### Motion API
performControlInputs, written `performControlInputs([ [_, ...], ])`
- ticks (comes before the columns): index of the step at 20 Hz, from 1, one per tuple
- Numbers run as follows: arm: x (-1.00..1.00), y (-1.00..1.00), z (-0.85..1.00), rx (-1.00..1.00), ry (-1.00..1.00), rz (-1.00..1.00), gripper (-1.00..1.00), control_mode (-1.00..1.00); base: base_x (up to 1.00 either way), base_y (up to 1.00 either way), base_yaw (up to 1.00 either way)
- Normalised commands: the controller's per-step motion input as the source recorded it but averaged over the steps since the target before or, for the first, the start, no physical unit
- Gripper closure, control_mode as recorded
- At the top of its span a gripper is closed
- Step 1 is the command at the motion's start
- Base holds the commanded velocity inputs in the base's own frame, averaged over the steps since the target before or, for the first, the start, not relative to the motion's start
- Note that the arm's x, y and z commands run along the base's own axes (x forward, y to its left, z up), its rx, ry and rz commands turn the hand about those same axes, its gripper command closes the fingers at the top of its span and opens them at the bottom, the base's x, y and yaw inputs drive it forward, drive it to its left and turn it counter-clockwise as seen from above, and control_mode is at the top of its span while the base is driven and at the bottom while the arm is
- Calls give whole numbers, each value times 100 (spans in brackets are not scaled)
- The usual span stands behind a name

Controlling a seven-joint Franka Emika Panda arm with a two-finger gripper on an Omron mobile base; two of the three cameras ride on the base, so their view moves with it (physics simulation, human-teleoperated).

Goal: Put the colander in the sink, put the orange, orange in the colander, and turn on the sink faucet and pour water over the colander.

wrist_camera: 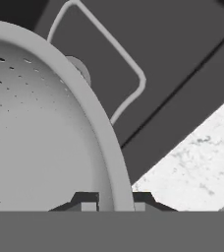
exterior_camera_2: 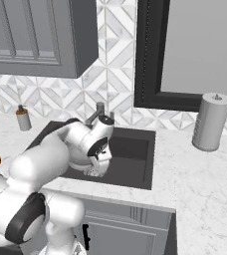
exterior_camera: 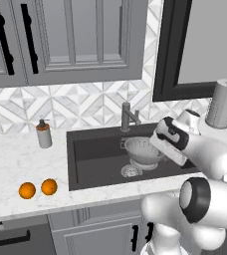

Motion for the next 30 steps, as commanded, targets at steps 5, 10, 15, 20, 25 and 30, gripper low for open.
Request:
performControlInputs([
  [5,38,-19,-30,-1,1,8,100,-100,0,0,0],
  [10,61,-1,-31,0,0,3,100,-100,0,0,0],
  [15,51,-15,-38,0,0,6,100,-100,0,0,0],
  [20,36,0,-56,0,0,5,100,-100,0,0,0],
  [25,21,0,-61,0,0,6,100,-100,0,0,0],
  [30,30,0,-47,0,0,3,100,-100,0,0,0],
])
